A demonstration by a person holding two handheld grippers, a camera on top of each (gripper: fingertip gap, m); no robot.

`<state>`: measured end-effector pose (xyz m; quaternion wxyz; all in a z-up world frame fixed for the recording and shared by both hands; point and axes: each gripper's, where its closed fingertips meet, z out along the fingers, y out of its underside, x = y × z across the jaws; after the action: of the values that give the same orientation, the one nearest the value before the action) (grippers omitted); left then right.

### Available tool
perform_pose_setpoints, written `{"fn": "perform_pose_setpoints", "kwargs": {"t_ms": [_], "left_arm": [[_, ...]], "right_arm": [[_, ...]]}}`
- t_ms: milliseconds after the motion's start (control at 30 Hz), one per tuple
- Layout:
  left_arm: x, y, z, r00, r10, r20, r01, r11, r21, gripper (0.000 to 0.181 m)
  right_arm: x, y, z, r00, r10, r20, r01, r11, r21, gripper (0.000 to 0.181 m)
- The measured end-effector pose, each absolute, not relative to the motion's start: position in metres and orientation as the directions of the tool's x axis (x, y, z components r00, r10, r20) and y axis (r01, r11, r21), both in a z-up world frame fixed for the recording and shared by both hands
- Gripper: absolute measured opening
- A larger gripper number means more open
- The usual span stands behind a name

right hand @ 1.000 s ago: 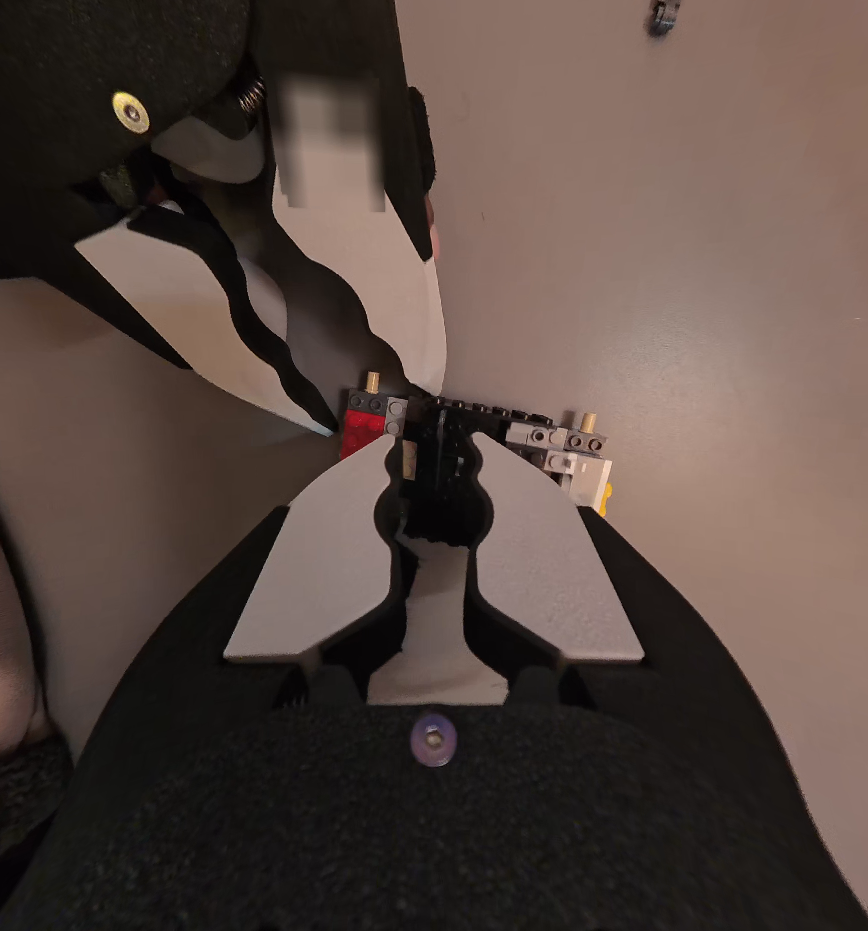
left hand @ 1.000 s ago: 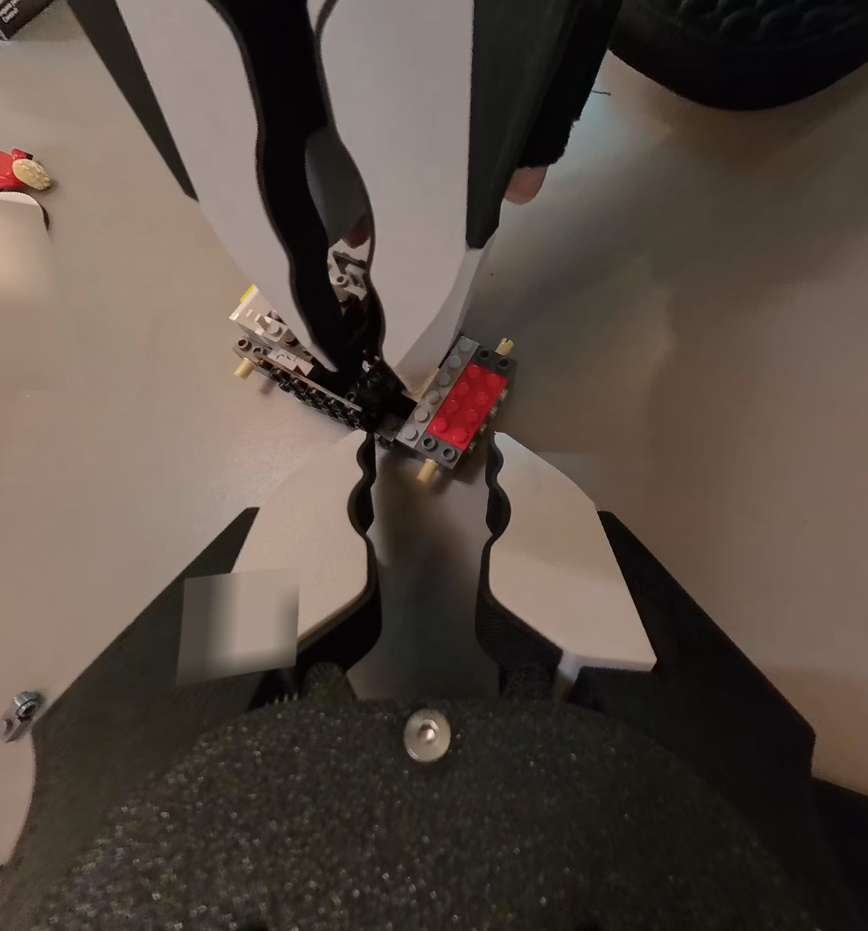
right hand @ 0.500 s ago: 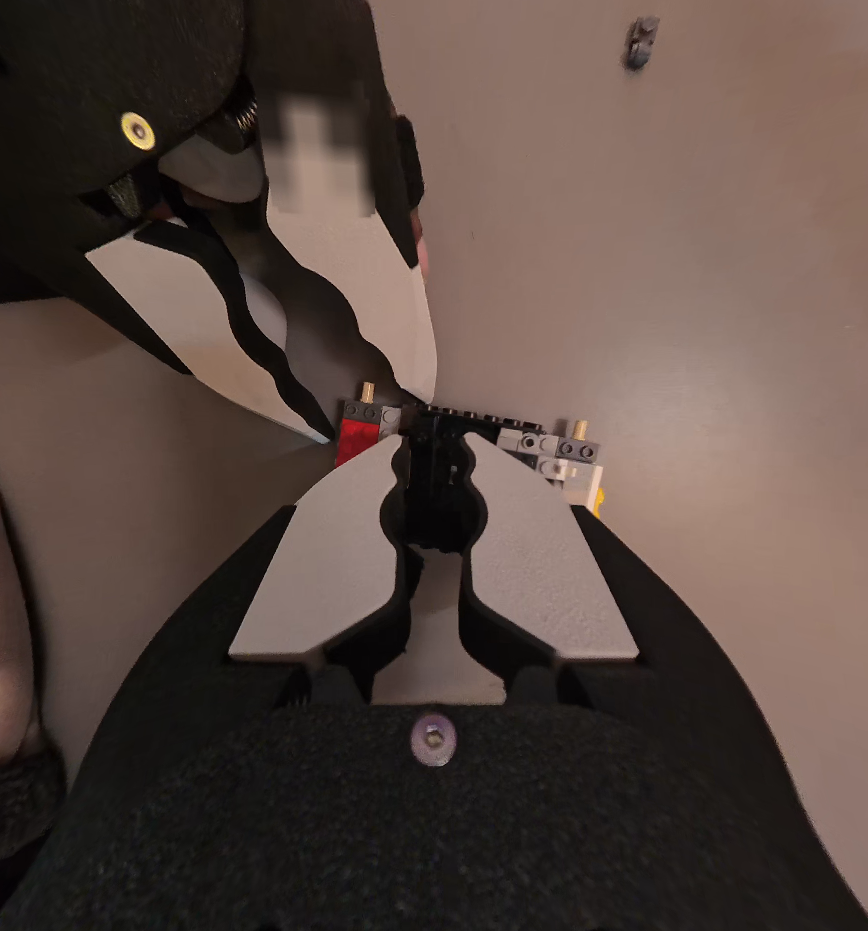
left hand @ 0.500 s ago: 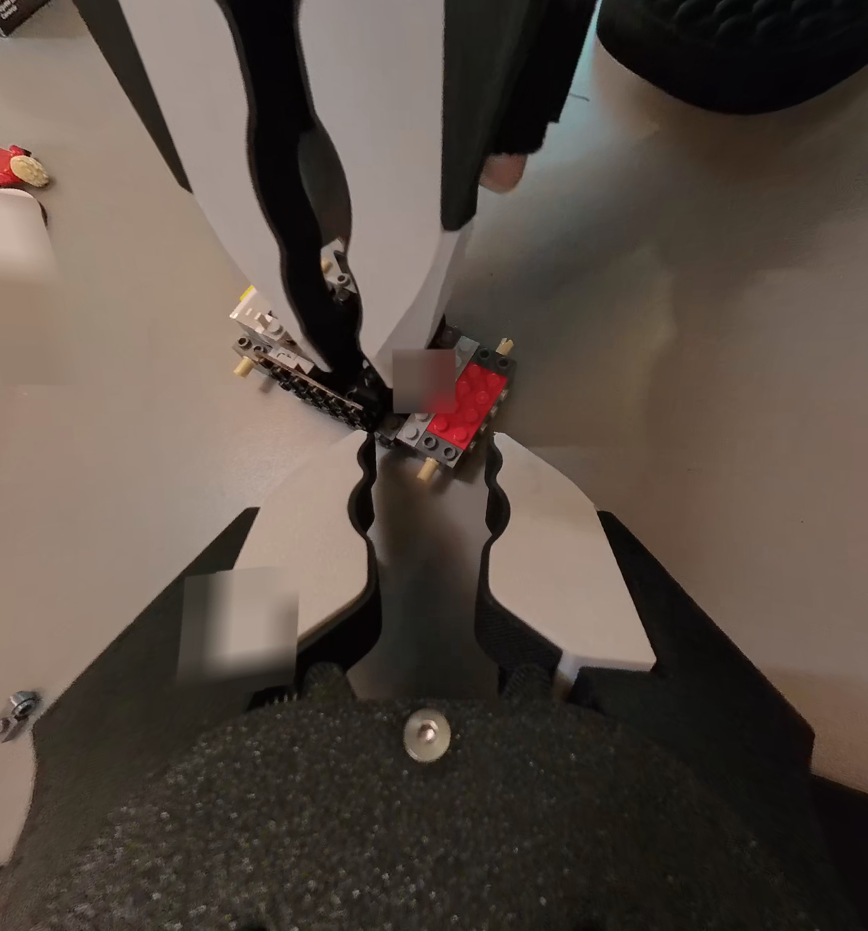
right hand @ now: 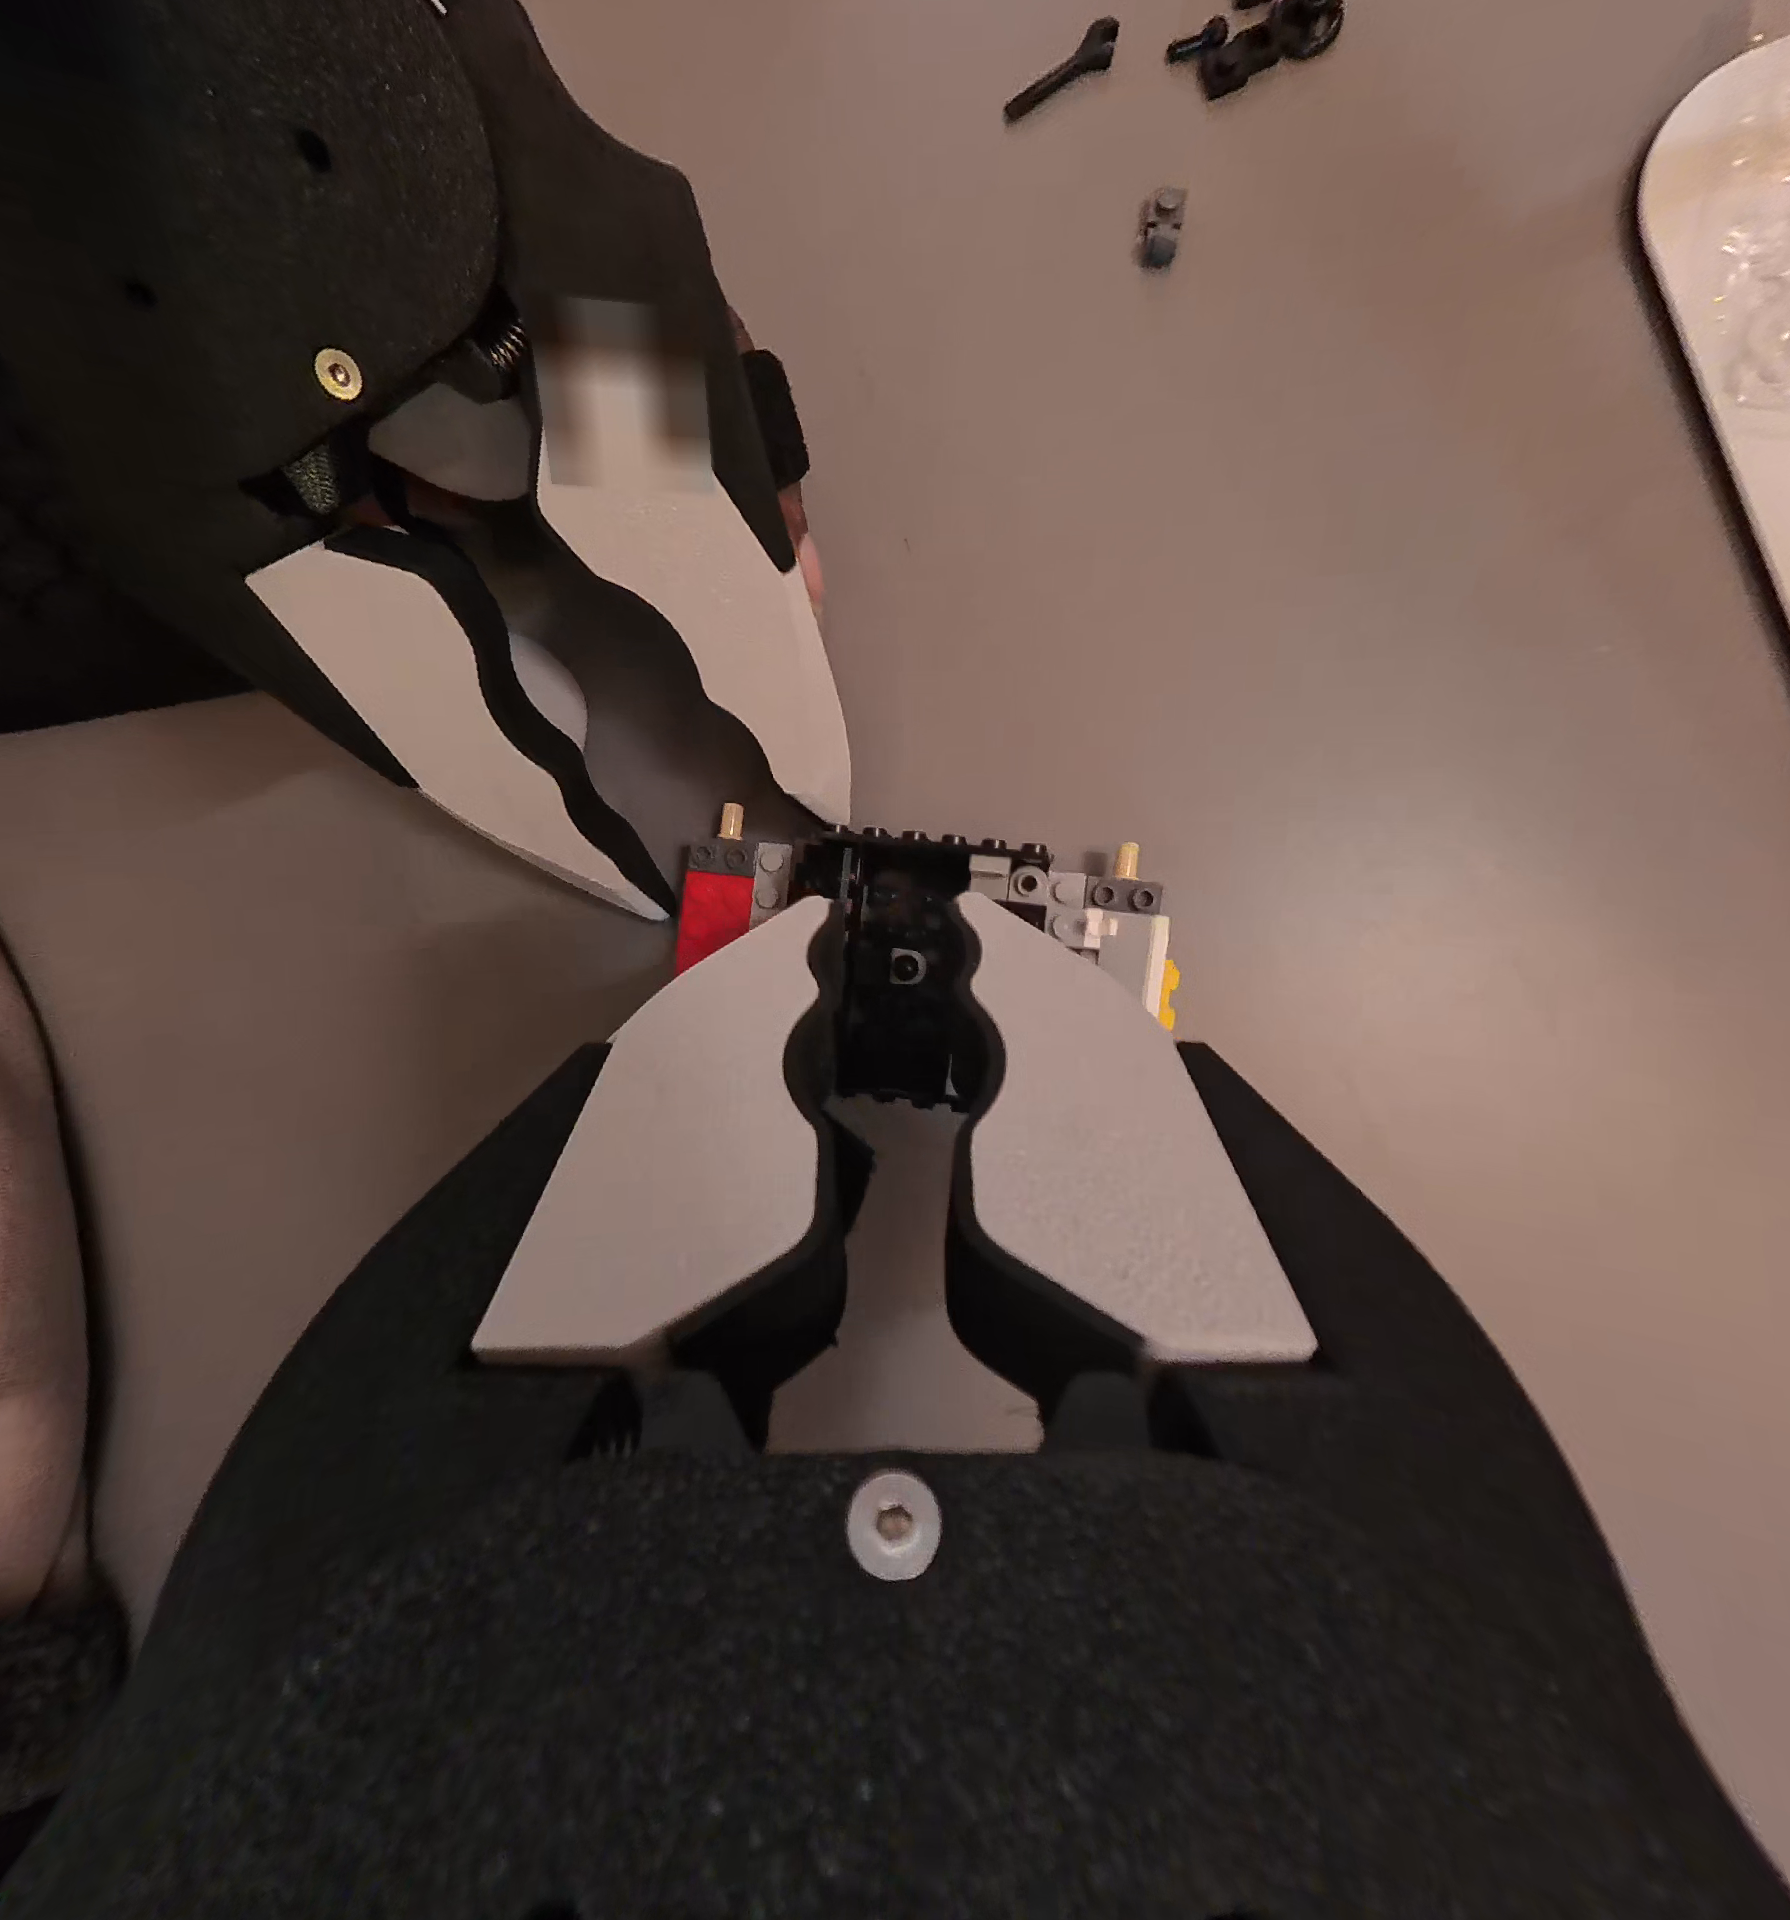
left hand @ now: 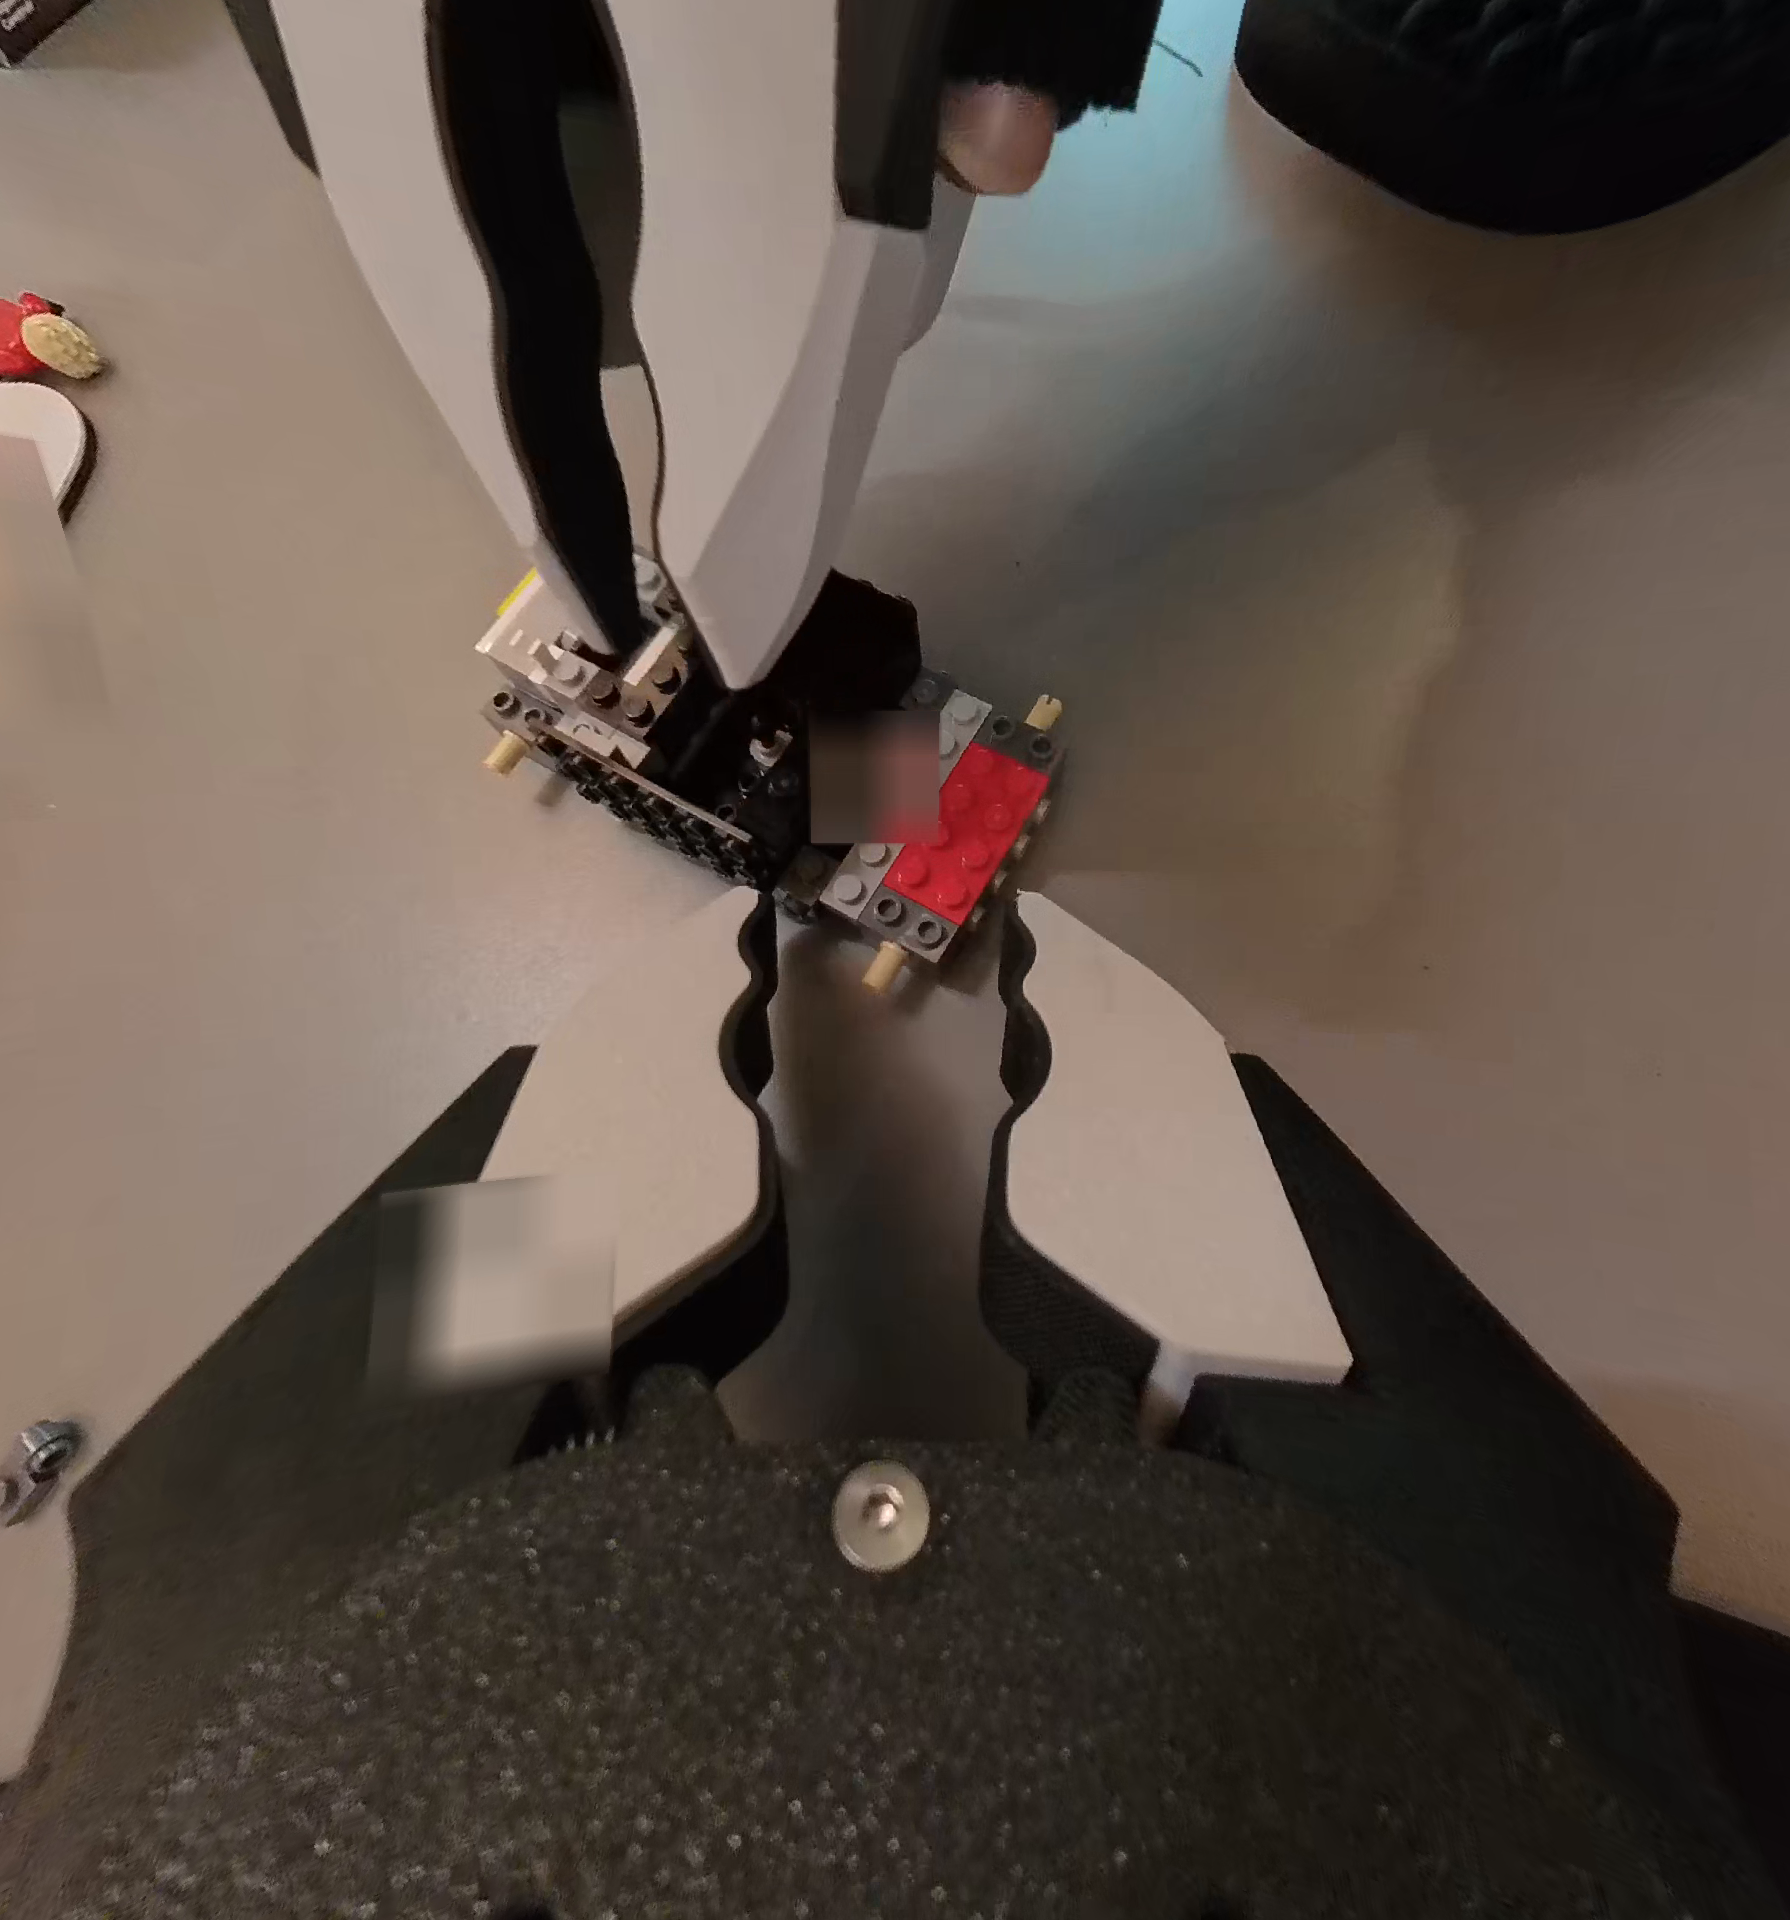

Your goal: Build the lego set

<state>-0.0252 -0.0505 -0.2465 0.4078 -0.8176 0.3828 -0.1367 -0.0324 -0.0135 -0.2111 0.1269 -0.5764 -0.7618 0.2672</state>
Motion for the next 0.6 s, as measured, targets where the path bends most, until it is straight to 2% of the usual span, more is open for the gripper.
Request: {"fn": "perform_pose_setpoints", "kwargs": {"t_ms": [367,600], "left_arm": [[-0.0262,-0.0494,-0.2469,0.673,-0.735,-0.086,-0.512,-0.379,-0.771,0.04],[-0.0264,-0.049,-0.2469,0.674,-0.734,-0.084,-0.511,-0.381,-0.771,0.04]], "right_arm": [[-0.0254,-0.0054,-0.2124,-0.279,0.953,-0.115,0.809,0.169,-0.563,0.015],[-0.024,-0.0151,-0.2188,-0.353,0.93,-0.104,0.814,0.25,-0.525,0.008]]}}
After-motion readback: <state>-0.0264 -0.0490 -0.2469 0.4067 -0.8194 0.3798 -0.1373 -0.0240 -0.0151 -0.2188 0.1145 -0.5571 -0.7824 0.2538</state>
